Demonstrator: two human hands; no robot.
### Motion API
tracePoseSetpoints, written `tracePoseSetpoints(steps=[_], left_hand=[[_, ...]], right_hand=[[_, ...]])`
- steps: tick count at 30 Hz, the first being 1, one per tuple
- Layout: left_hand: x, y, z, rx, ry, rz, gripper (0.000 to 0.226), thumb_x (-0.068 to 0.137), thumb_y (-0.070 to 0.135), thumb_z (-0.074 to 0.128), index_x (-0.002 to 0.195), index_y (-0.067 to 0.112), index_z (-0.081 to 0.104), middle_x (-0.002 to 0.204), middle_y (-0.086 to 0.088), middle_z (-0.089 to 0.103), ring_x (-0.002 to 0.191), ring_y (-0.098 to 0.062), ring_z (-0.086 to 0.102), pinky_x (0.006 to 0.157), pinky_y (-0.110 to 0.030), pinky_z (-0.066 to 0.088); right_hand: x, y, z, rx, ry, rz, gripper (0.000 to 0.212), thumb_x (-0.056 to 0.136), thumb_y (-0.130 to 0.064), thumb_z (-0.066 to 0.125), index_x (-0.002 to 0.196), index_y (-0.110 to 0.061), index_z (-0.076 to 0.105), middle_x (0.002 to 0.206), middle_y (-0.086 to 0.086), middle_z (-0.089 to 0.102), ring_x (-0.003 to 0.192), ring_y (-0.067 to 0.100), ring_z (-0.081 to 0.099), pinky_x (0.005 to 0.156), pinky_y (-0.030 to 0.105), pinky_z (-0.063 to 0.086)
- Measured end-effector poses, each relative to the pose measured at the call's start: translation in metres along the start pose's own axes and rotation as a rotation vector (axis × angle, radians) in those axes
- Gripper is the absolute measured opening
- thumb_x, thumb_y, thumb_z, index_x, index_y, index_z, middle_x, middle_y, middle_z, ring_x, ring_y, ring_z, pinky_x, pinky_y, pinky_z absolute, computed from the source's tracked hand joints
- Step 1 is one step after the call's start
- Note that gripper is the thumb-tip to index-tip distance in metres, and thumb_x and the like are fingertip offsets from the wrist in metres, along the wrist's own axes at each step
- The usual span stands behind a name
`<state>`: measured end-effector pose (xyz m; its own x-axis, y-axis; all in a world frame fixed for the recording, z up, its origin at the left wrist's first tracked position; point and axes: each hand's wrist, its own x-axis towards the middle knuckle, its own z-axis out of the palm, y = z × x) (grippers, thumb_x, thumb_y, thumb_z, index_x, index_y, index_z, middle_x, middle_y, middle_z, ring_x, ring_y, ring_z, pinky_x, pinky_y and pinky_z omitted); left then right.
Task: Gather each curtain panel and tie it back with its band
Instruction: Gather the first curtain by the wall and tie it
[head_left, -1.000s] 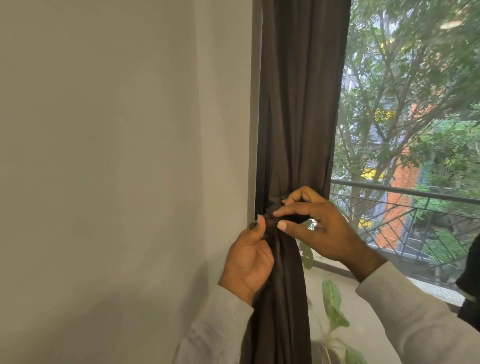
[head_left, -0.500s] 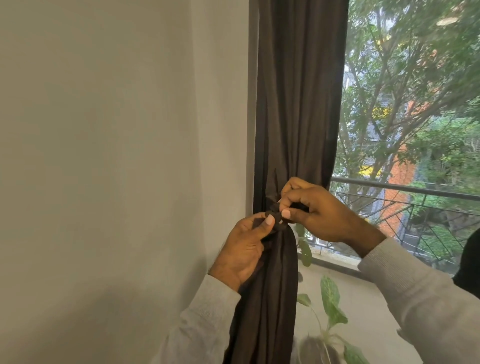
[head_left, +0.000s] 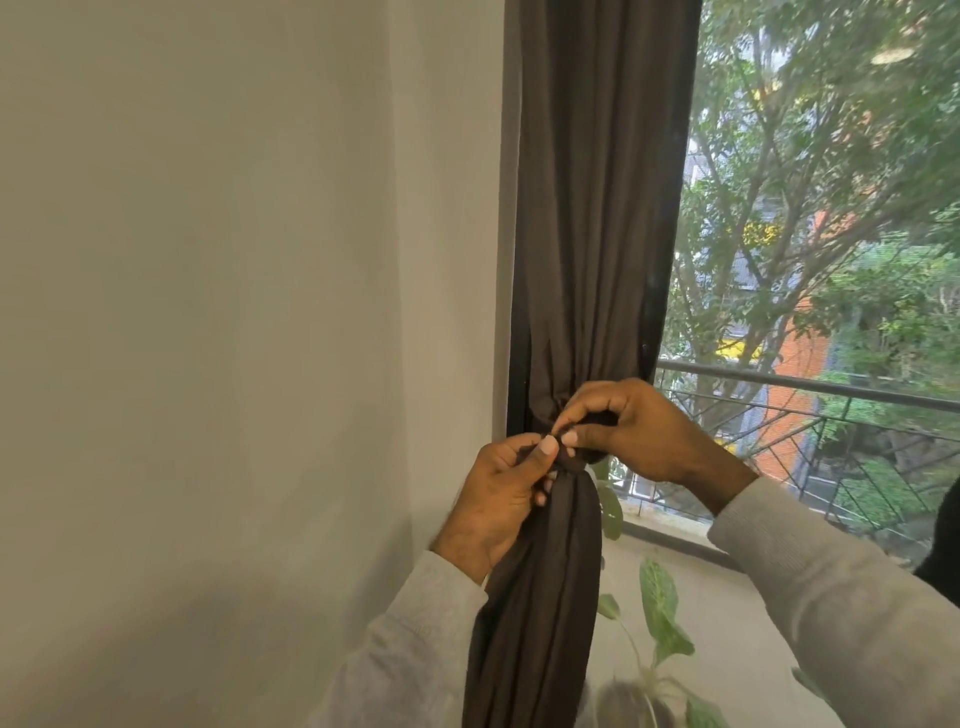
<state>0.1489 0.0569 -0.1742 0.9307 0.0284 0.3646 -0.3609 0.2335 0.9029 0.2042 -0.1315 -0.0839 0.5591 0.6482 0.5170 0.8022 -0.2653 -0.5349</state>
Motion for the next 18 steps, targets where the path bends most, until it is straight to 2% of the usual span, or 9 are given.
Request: tracePoseSetpoints(steps=[3,5,7,9,12,13,15,17,18], left_hand=[[-0.003,-0.007,0.001,-0.024,0.096,0.044,0.015,0.101,0.019,0.07,0.104,0.017,0.084,0.083,-0.009,0.073,0.073,-0.016,0.062,0.068,-0.024,0.055],[-0.007,-0.015,0.003,0.078,0.174,0.094,0.01,0.1,0.012,0.073,0.102,0.013,0.083,0.082,-0.008,0.076,0.069,-0.014,0.064,0.068,-0.025,0.057],[-0.014,-0.028,0.008,0.264,0.197,0.163,0.007,0.101,0.014,0.074,0.097,0.013,0.08,0.079,0.001,0.076,0.068,-0.008,0.066,0.069,-0.022,0.056],[-0.022,-0.042,0.011,0.41,0.224,0.22,0.01,0.102,0.02,0.074,0.092,0.021,0.077,0.078,0.009,0.074,0.071,-0.008,0.069,0.071,-0.019,0.057],[-0.031,-0.065,0.011,0.493,0.235,0.254,0.015,0.103,0.03,0.072,0.089,0.026,0.076,0.079,0.01,0.073,0.077,-0.014,0.071,0.074,-0.024,0.06],[-0.033,-0.075,0.009,0.513,0.214,0.234,0.018,0.102,0.036,0.071,0.087,0.027,0.075,0.078,0.01,0.072,0.076,-0.014,0.071,0.074,-0.029,0.061],[-0.033,-0.094,0.002,0.526,0.148,0.146,0.023,0.1,0.043,0.07,0.084,0.027,0.073,0.074,0.009,0.071,0.071,-0.01,0.069,0.074,-0.035,0.061],[-0.029,-0.102,-0.008,0.521,0.048,0.025,0.021,0.101,0.035,0.073,0.081,0.03,0.075,0.073,0.007,0.074,0.069,-0.011,0.07,0.074,-0.036,0.061],[-0.022,-0.098,-0.014,0.514,0.0,-0.019,0.022,0.101,0.029,0.076,0.079,0.03,0.077,0.074,0.006,0.075,0.07,-0.011,0.071,0.076,-0.033,0.061]], right_hand=[[0.004,0.004,-0.005,0.014,0.133,0.022,0.009,0.09,-0.002,0.08,0.095,-0.009,0.084,0.092,-0.002,0.079,0.087,0.014,0.077,0.082,0.025,0.061],[0.005,0.004,-0.007,-0.032,0.177,0.035,0.007,0.089,-0.001,0.081,0.089,-0.007,0.084,0.09,-0.002,0.078,0.084,0.011,0.075,0.081,0.023,0.06],[0.008,0.008,-0.007,-0.182,0.213,0.025,0.011,0.084,-0.002,0.085,0.079,-0.011,0.082,0.084,-0.009,0.075,0.079,0.006,0.07,0.085,0.024,0.056],[0.011,0.014,-0.004,-0.367,0.276,0.001,0.012,0.079,-0.009,0.087,0.073,-0.016,0.081,0.079,-0.014,0.072,0.076,0.0,0.062,0.092,0.028,0.046],[0.007,0.02,0.003,-0.531,0.315,-0.002,0.009,0.077,-0.022,0.076,0.072,-0.015,0.08,0.078,-0.007,0.071,0.073,0.012,0.057,0.083,0.029,0.044],[0.004,0.021,0.007,-0.59,0.272,-0.024,0.013,0.076,-0.025,0.071,0.072,-0.015,0.079,0.078,-0.005,0.071,0.074,0.017,0.058,0.078,0.029,0.045],[0.001,0.027,0.013,-0.713,0.052,-0.122,0.017,0.079,-0.028,0.067,0.075,-0.017,0.079,0.081,-0.004,0.07,0.079,0.023,0.062,0.076,0.03,0.047],[0.003,0.027,0.008,-0.749,-0.144,-0.192,0.016,0.084,-0.029,0.067,0.081,-0.02,0.08,0.086,-0.007,0.069,0.086,0.019,0.061,0.082,0.034,0.05],[0.004,0.023,0.002,-0.725,-0.148,-0.208,0.012,0.087,-0.026,0.069,0.084,-0.021,0.08,0.089,-0.008,0.069,0.086,0.016,0.061,0.082,0.035,0.051]])
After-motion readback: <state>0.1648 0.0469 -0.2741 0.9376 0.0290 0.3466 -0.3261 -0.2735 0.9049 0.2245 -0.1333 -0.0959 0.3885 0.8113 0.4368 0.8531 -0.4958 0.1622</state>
